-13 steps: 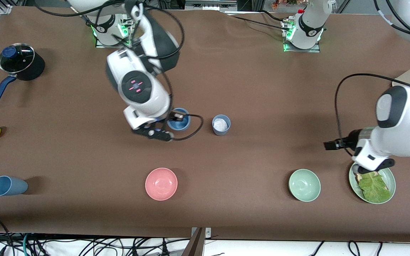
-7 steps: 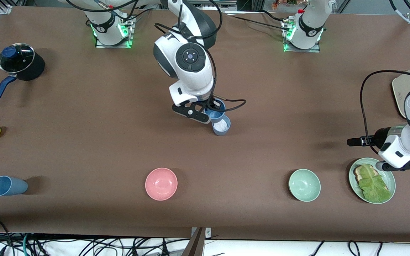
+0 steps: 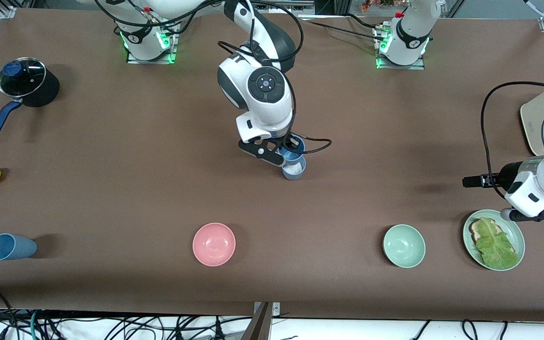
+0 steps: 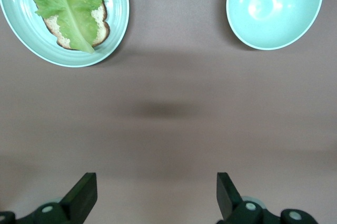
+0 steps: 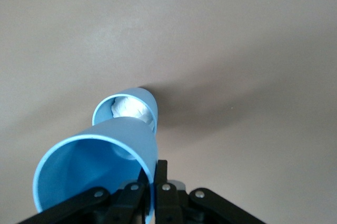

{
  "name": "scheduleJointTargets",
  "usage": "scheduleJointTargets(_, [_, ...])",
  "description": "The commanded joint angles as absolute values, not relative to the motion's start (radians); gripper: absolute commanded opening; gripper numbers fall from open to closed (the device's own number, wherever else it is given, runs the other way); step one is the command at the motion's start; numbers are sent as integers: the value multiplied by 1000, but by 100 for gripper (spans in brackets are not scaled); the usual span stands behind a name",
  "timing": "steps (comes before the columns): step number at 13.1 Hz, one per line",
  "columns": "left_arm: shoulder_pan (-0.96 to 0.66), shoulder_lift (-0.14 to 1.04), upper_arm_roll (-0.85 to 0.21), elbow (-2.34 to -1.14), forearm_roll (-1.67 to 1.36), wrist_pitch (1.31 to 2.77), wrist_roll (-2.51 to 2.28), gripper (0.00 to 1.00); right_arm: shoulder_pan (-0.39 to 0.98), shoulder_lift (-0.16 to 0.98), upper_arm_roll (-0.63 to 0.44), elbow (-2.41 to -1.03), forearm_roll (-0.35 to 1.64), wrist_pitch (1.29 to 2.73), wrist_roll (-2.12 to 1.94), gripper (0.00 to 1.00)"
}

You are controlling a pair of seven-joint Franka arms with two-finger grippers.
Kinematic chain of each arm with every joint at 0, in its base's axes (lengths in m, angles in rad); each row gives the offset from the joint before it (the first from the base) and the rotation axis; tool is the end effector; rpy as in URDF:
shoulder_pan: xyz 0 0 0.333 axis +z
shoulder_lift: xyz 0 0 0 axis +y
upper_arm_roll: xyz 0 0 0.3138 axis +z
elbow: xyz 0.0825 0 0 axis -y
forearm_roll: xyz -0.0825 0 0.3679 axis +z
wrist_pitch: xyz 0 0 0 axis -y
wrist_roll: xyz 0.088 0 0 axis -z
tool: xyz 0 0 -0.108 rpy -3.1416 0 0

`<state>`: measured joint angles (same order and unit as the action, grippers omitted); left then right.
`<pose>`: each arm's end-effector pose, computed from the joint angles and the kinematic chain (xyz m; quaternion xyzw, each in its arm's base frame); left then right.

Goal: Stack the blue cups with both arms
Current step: 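Lower the right gripper's cup onto the tissue cup while the left gripper withdraws, then open the right gripper and lift it off the stacked cups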

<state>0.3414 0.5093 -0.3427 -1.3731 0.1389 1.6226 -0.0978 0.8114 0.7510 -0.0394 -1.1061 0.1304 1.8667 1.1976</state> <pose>0.6544 0.0547 0.4194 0.9921 0.0469 -0.1158 0.0099 0.5167 0.5296 0.3748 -0.9734 0.2240 0.0381 0.0313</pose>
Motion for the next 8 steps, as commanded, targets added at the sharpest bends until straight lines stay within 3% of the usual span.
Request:
scheduleJointTargets(1, [341,438,-339,-1390,149,1608,-78,100,825,758,-48,-1101,135,1871,1220,0])
scheduleJointTargets(3, [284,379,-275,-1428,140,1608,-78,100,825,770,-48,-1101,137,1913,1224,0])
scheduleJointTargets(6, [138,234,-51,-1546,2,1614,88,100,825,791,-48,-1103,133,1942,1224,0])
scheduleJointTargets(8, [88,171,-16,-1575,11,1611,97,100,825,793,-49,-1115,127,1942,1224,0])
